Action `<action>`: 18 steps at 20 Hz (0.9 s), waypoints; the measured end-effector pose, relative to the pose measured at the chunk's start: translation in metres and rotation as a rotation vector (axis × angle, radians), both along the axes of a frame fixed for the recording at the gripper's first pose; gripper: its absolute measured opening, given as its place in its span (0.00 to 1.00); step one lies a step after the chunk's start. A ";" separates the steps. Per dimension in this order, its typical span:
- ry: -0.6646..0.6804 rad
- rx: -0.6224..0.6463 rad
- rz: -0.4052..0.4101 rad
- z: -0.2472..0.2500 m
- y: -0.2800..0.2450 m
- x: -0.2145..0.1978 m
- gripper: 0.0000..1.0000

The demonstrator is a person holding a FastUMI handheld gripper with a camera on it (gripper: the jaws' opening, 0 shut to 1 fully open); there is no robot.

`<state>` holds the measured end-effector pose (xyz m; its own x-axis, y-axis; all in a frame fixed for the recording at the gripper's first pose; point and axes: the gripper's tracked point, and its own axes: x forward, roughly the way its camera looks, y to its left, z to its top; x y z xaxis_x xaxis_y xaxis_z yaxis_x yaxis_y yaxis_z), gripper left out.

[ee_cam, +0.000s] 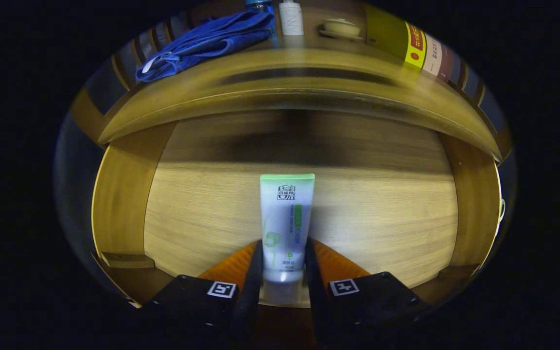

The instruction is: Pull open the drawer, take out the items inside it, and place them on the countertop above the cabinet.

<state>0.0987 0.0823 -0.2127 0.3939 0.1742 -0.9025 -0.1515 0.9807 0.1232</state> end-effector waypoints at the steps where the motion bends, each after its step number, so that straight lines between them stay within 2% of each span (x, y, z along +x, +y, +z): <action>1: -0.009 0.003 0.002 0.005 -0.003 0.003 0.56; 11: -0.220 0.085 -0.052 0.062 -0.005 -0.006 0.56; 18: -0.341 0.091 -0.049 0.102 -0.010 -0.014 0.56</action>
